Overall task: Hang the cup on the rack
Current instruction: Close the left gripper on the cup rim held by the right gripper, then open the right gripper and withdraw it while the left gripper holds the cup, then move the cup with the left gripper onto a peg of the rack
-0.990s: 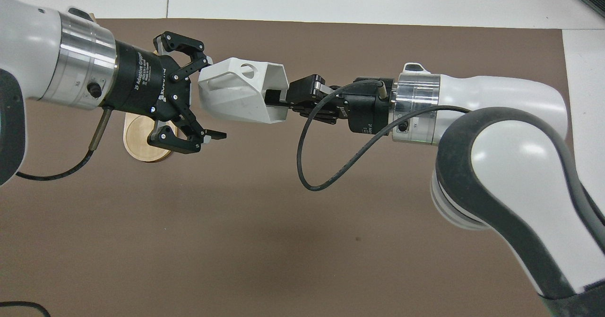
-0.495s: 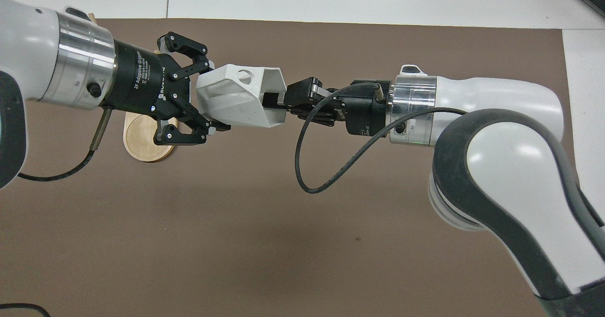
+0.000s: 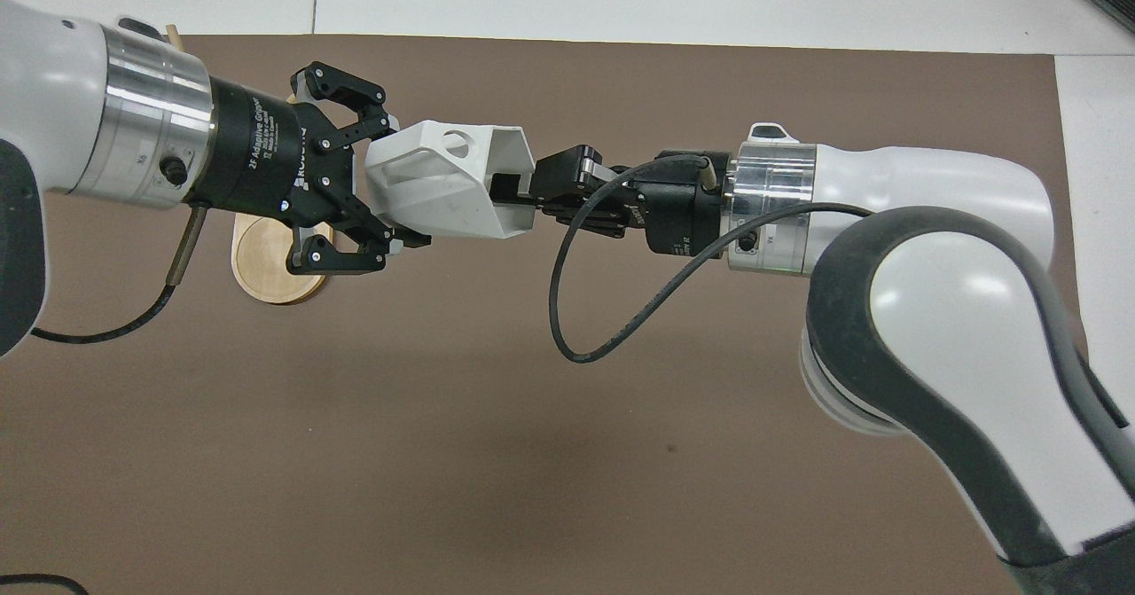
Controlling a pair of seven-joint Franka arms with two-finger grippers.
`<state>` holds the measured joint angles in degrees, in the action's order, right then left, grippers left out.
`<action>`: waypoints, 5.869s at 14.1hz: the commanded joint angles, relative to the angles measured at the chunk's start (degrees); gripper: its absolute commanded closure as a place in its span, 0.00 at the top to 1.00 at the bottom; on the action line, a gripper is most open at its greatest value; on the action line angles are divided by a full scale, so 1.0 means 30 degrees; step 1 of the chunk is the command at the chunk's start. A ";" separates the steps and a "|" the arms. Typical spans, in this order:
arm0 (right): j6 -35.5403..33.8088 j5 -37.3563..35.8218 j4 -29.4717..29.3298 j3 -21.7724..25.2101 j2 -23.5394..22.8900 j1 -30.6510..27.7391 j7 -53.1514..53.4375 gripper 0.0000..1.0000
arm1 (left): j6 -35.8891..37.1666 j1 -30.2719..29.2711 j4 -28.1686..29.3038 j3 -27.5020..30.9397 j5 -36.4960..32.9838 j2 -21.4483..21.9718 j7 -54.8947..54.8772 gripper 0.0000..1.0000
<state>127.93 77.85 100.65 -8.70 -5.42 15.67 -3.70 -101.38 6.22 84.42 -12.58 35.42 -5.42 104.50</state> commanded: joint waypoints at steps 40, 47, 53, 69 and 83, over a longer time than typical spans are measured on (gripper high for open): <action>-0.3034 -2.8090 0.1461 0.0147 0.0605 -0.5400 0.2669 1.00 | -1.3403 -0.1342 0.8979 0.0621 -0.2401 0.0370 1.6814 0.00; -0.2975 -2.8763 0.1461 0.0176 0.0605 -0.5430 0.2669 1.00 | -1.5394 -0.1547 0.9798 0.0621 -0.2372 0.0165 2.0267 0.00; -0.2917 -2.8821 0.1461 0.0147 0.0605 -0.5400 0.2669 1.00 | -1.5921 -0.1547 1.0443 0.0621 -0.2372 0.0312 2.1357 0.00; -0.6196 -2.6655 0.0642 0.0029 0.1103 -0.5429 0.5804 1.00 | -1.6393 -0.1343 0.9684 0.0591 -0.2225 0.0312 2.2850 0.00; -0.6081 -2.5072 0.0700 0.0059 0.1132 -0.5547 0.5453 1.00 | -1.6567 -0.2045 1.0881 0.0591 -0.2196 0.0721 2.2676 0.00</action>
<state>110.13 1.25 102.85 -8.20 -2.24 -0.17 13.40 -151.00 0.26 114.73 -10.30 31.07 -5.21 160.10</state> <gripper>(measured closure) 0.000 0.278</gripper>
